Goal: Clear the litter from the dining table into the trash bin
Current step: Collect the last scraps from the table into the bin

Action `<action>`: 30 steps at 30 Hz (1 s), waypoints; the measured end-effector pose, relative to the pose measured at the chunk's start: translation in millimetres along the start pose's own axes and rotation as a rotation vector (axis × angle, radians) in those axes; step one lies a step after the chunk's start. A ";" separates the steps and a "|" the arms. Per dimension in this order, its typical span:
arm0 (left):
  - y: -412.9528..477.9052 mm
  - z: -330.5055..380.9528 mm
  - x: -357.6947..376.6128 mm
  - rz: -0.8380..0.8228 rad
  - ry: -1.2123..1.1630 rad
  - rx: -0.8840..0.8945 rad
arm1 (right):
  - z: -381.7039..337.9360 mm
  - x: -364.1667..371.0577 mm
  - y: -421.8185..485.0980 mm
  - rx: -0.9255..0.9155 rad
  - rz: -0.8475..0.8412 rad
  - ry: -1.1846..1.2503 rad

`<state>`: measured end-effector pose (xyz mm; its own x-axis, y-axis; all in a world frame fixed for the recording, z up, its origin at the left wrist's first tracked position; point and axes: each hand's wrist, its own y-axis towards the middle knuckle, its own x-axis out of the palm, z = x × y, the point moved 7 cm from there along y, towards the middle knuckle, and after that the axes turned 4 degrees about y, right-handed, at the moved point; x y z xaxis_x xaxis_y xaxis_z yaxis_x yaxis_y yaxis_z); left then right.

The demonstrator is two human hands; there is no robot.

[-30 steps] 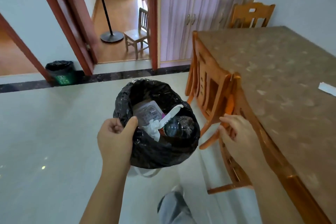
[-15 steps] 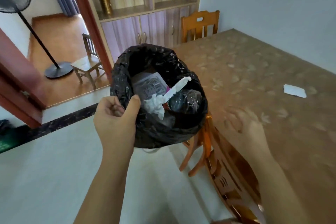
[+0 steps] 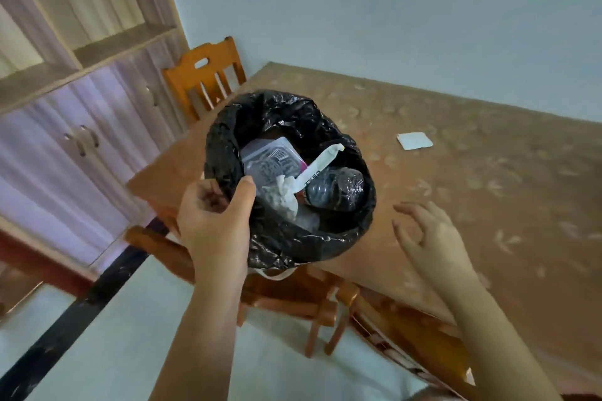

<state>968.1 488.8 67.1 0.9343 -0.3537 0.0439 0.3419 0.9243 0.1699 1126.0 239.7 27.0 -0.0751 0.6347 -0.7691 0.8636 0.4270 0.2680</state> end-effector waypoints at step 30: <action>132.5 -94.8 358.2 -0.189 0.261 0.115 | 294.8 87.7 301.1 0.418 0.016 0.110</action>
<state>1357.5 498.2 12.0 0.8547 -0.4551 -0.2498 0.5120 0.8183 0.2611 1526.4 234.0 -130.8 -0.0935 0.7138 -0.6941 0.9911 0.1333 0.0036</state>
